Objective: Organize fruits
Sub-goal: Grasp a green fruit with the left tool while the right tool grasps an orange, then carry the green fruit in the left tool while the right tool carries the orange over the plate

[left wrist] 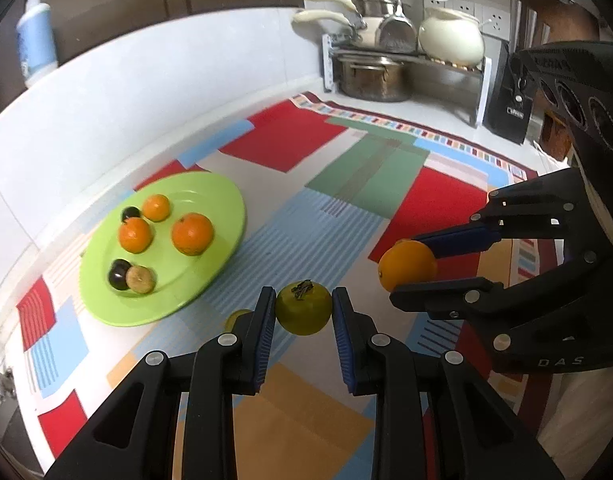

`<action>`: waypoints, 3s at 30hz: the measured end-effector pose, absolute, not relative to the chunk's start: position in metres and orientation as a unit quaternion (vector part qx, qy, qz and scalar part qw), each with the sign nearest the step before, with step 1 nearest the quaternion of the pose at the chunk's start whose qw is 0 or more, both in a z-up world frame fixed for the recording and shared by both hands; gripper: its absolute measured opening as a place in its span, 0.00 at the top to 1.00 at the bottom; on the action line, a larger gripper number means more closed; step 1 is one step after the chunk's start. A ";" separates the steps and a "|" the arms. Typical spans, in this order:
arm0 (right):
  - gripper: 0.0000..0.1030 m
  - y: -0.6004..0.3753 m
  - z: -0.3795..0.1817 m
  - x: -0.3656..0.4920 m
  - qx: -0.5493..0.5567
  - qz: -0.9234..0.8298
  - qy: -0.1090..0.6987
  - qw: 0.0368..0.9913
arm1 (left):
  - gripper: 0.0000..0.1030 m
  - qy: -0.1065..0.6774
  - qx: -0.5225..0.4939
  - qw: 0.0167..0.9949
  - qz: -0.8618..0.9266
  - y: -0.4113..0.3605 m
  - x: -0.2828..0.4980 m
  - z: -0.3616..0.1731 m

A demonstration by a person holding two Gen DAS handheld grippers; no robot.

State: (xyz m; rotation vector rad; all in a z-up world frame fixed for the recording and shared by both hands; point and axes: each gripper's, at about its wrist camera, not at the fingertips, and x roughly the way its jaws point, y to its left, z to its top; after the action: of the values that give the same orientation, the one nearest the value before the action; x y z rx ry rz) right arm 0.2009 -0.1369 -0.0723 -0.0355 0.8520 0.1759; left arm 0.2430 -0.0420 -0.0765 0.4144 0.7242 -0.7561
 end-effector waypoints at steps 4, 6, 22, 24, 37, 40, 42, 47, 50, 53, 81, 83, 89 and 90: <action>0.66 -0.135 -0.063 0.198 -0.020 0.091 0.397 0.913 | 0.72 0.337 0.192 0.855 -0.345 -0.037 0.239 -0.066; 0.66 -0.135 -0.058 0.197 -0.021 0.096 0.390 0.915 | 0.72 0.334 0.188 0.859 -0.338 -0.035 0.238 -0.060; 0.66 -0.128 -0.019 0.208 -0.032 0.133 0.331 0.934 | 0.72 0.312 0.144 0.900 -0.267 -0.016 0.238 -0.026; 0.66 -0.127 -0.016 0.211 -0.034 0.135 0.326 0.935 | 0.72 0.308 0.140 0.905 -0.258 -0.014 0.240 -0.022; 0.66 -0.122 0.016 0.243 -0.044 0.157 0.294 0.942 | 0.72 0.300 0.105 0.924 -0.213 -0.001 0.264 -0.001; 0.66 -0.120 0.022 0.253 -0.045 0.166 0.292 0.941 | 0.72 0.297 0.100 0.928 -0.203 0.001 0.271 0.003; 0.66 -0.118 0.024 0.259 -0.047 0.171 0.291 0.940 | 0.72 0.297 0.095 0.929 -0.198 0.004 0.276 0.006; 0.66 -0.114 0.030 0.279 -0.046 0.184 0.293 0.937 | 0.72 0.296 0.090 0.932 -0.187 0.007 0.291 0.011; 0.66 -0.112 0.032 0.291 -0.046 0.189 0.296 0.935 | 0.72 0.299 0.087 0.933 -0.182 0.010 0.302 0.012; 0.66 -0.111 0.032 0.307 -0.041 0.194 0.304 0.932 | 0.72 0.303 0.082 0.933 -0.177 0.012 0.314 0.011; 0.66 -0.098 -0.022 0.424 -0.020 0.203 0.410 0.889 | 0.72 0.366 0.057 0.918 -0.139 0.028 0.404 -0.037; 0.66 -0.097 -0.028 0.429 -0.021 0.202 0.417 0.886 | 0.72 0.372 0.054 0.916 -0.139 0.030 0.408 -0.043; 0.66 -0.093 -0.040 0.439 -0.027 0.201 0.431 0.879 | 0.72 0.393 0.046 0.908 -0.138 0.032 0.422 -0.062; 0.66 -0.093 -0.042 0.440 -0.029 0.201 0.434 0.878 | 0.72 0.396 0.045 0.907 -0.139 0.032 0.424 -0.064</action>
State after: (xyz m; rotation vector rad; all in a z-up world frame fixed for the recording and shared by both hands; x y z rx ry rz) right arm 0.4398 -0.0929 -0.0417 -0.0596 0.9043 0.4184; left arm 0.4238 0.0323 -0.0644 0.0931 0.8168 -0.2868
